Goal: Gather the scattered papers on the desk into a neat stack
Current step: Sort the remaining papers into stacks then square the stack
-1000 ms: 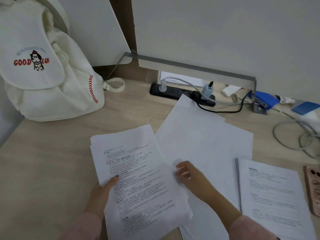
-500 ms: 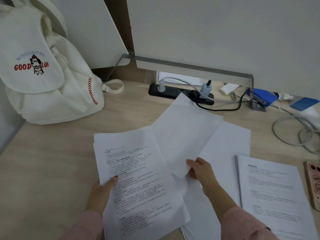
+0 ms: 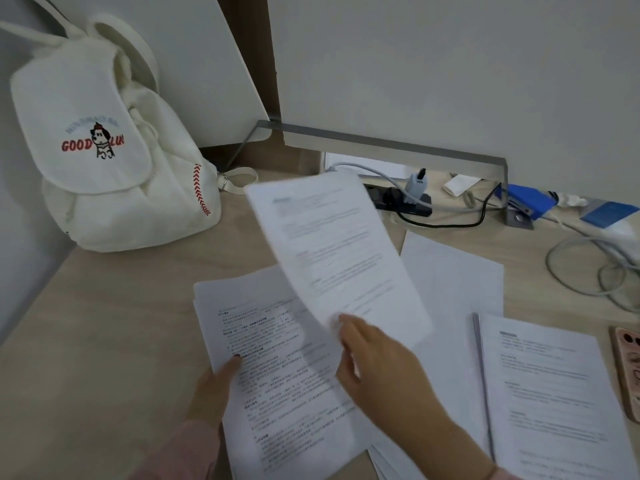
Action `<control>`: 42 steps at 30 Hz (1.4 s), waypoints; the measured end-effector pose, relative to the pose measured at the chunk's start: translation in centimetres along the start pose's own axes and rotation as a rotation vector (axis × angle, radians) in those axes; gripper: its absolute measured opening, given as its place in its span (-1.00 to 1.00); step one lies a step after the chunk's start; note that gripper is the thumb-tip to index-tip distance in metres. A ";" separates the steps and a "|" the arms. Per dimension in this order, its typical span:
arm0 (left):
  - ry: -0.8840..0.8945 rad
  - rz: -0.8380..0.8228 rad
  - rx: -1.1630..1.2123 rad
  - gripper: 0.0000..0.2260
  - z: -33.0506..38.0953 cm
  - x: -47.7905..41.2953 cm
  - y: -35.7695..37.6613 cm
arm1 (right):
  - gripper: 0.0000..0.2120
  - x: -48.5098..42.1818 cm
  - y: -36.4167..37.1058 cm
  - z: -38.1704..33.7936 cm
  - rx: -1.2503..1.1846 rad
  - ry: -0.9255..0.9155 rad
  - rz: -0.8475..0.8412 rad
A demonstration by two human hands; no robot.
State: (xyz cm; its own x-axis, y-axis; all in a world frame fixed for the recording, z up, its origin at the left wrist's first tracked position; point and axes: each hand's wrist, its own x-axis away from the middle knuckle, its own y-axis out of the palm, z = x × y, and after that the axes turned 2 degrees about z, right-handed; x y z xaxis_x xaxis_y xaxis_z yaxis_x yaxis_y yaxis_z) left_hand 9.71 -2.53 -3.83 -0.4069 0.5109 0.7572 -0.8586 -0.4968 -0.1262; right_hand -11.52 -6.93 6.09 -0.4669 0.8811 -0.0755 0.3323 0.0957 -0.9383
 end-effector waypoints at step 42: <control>0.156 0.161 -0.104 -0.64 -0.7 -1.4 -4.9 | -0.17 8.8 9.8 3.1 0.197 0.505 -0.420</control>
State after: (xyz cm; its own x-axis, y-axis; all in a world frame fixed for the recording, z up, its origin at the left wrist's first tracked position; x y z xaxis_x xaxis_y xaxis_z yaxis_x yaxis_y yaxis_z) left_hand 14.26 -0.31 -4.78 -0.5777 0.5371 0.6146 -0.8029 -0.5097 -0.3092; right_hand -14.95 0.35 -4.82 -0.0679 0.9002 0.4302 0.0290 0.4328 -0.9010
